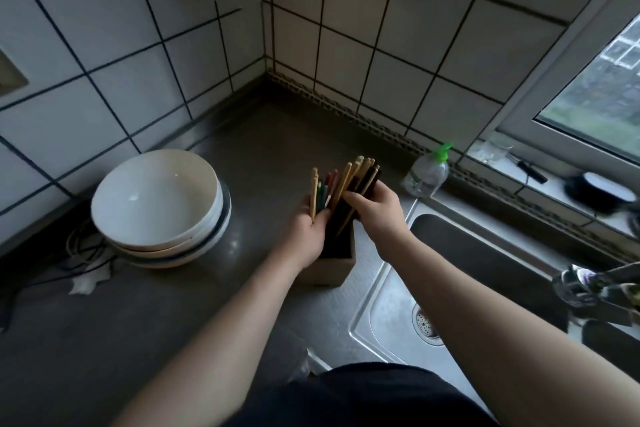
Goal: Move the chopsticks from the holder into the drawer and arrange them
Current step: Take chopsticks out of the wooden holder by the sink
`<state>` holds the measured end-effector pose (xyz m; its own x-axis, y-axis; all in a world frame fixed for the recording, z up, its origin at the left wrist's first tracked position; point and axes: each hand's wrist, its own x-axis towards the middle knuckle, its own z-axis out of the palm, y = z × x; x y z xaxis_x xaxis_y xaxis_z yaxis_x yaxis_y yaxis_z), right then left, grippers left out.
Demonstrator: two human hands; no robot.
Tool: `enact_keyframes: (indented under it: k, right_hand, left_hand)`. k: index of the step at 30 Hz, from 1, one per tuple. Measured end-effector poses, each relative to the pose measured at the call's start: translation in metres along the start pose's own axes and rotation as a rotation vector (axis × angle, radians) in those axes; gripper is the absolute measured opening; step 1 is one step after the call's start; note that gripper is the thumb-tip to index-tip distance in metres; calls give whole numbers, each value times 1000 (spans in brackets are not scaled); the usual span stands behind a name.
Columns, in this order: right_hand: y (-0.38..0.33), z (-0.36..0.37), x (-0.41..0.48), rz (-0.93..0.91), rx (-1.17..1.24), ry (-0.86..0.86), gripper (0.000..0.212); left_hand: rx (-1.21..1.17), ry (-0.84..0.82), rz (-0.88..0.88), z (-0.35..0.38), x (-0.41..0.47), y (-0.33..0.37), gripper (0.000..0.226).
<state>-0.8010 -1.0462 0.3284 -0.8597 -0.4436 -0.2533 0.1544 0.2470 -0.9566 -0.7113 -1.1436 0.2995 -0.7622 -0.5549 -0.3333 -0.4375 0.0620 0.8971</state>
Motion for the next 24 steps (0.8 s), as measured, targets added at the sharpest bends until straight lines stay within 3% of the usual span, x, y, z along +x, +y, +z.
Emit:
enact_keyframes:
  k: [5, 10, 19, 24]
  right_hand:
    - [8, 3, -6, -9, -6, 72, 8]
    - [13, 6, -15, 5, 63, 143, 23]
    - [9, 10, -21, 36, 240, 277, 21]
    - [-2, 6, -25, -20, 313, 356, 20]
  left_hand:
    - [-35, 100, 15, 5, -9, -4, 28]
    - [-10, 173, 67, 10, -14, -5, 27]
    - [-120, 272, 95, 14, -17, 5, 24]
    - [-211, 265, 123, 13, -18, 7, 37]
